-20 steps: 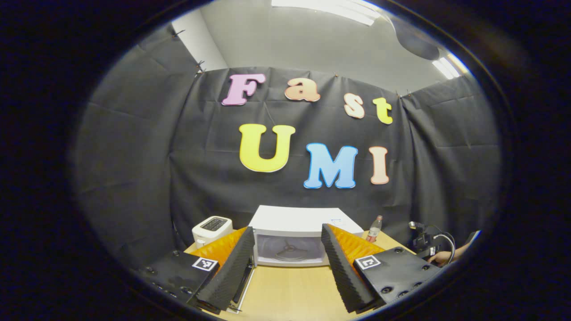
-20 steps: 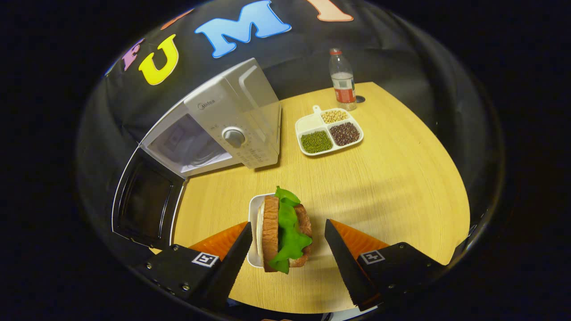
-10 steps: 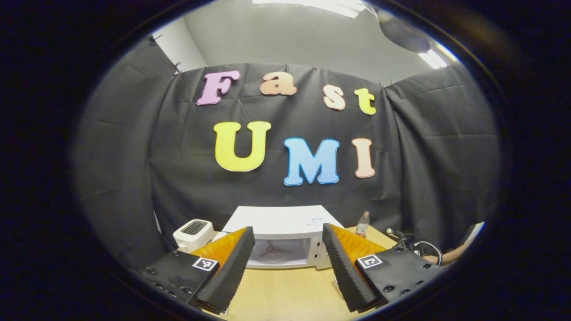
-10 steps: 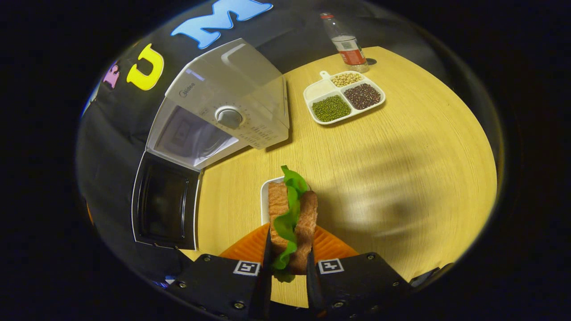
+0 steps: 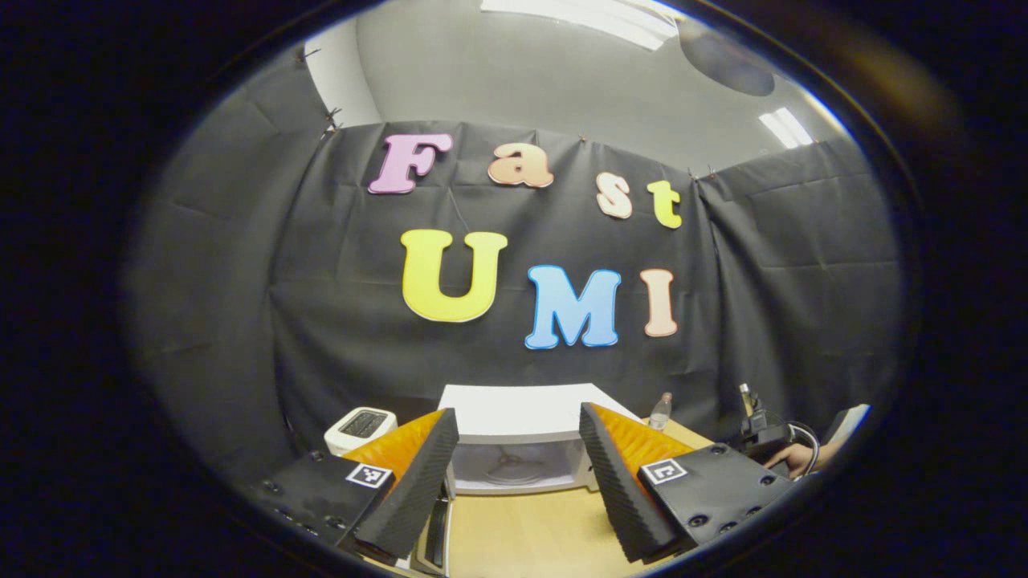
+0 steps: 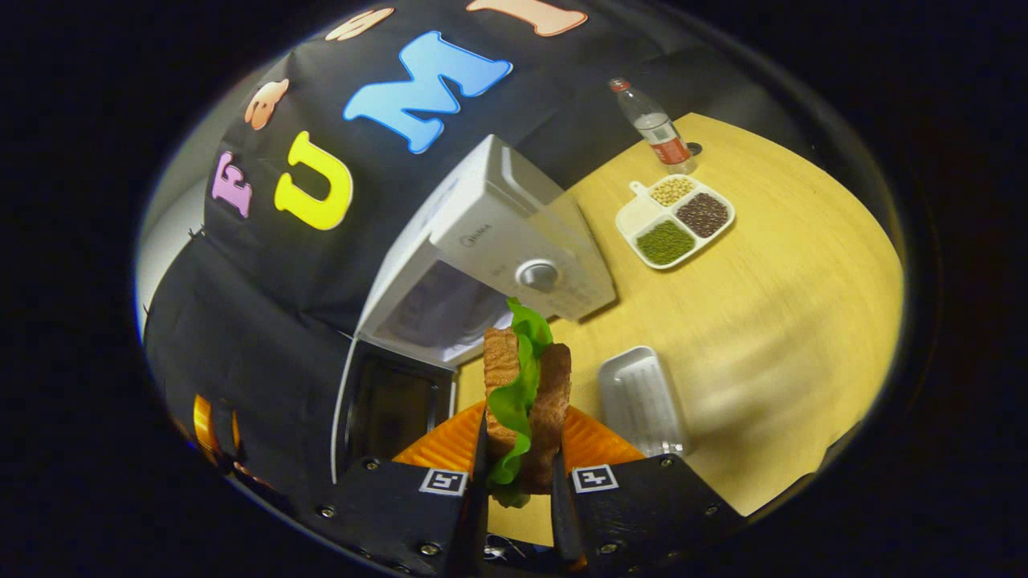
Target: Open the microwave oven with the left hand, put the food in, and close the microwave oven.
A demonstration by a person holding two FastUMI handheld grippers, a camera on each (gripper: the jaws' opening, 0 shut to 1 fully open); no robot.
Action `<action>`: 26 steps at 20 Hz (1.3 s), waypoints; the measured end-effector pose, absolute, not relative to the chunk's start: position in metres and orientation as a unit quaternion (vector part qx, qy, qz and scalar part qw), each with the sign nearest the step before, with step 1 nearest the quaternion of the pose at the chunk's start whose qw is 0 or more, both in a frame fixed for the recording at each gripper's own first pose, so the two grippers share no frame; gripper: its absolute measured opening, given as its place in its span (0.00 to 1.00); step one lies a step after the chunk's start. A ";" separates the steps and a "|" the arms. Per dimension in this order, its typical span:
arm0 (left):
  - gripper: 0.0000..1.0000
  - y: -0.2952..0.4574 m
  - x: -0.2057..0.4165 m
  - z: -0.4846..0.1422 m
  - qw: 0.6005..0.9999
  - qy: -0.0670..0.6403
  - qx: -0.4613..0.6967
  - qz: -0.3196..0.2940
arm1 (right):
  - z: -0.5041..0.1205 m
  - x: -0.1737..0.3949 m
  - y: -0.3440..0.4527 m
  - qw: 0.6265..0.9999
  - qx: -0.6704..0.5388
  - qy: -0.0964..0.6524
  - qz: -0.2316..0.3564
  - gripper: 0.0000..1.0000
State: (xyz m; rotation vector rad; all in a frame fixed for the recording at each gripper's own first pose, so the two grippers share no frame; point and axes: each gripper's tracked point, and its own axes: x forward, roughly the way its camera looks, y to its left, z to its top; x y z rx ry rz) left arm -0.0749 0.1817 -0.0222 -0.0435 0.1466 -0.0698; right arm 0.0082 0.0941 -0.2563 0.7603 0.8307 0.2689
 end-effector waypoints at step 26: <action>0.96 0.417 -0.129 -0.075 0.988 0.140 -0.013 0.060 | -0.352 0.260 0.266 0.755 0.629 0.143 -0.115 0.32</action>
